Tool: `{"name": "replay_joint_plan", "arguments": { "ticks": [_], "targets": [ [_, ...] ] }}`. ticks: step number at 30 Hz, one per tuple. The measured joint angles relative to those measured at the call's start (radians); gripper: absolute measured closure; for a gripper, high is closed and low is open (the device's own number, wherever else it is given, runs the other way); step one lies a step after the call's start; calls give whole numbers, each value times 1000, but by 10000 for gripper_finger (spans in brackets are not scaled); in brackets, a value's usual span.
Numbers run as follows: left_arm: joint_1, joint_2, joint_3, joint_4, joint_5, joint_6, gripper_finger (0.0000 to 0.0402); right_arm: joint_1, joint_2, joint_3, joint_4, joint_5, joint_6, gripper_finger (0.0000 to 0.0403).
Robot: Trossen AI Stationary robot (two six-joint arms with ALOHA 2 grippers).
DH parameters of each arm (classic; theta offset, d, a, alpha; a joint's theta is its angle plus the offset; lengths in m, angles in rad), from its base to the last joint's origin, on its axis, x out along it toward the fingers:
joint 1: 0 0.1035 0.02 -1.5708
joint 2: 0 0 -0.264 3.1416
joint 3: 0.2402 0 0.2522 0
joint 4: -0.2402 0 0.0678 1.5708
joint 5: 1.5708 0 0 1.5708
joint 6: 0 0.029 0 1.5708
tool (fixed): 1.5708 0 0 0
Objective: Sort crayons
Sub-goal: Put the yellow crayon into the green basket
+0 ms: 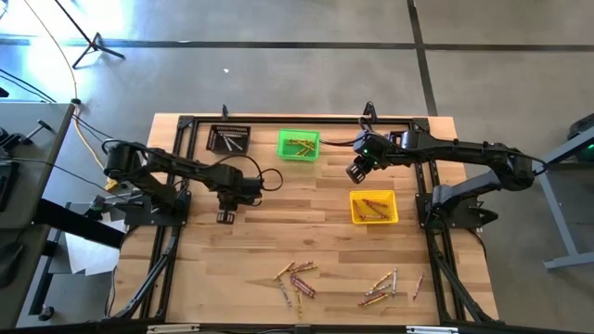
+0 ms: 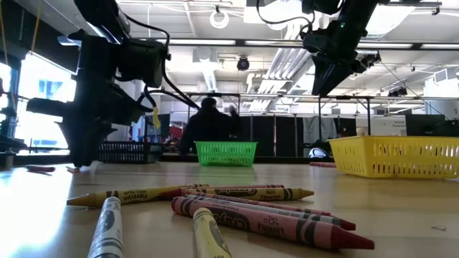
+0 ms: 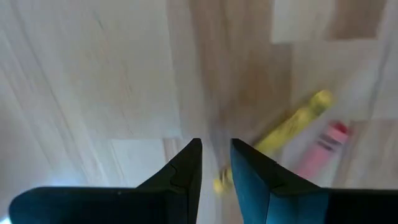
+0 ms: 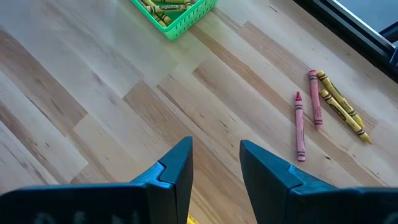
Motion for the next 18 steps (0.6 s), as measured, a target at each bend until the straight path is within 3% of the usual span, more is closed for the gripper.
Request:
{"name": "replay_joint_plan", "arguments": {
  "ticks": [7,12,18],
  "targets": [
    [0,1,0,5,-7,-1,328,0,0,0,0,0,0,286],
    [-3,-19,7,-14,-68,-50,328,0,0,0,0,0,-2,286],
    [-40,-116,56,-93,-6,-94,328,0,0,0,0,-1,3,286]
  ]
}}
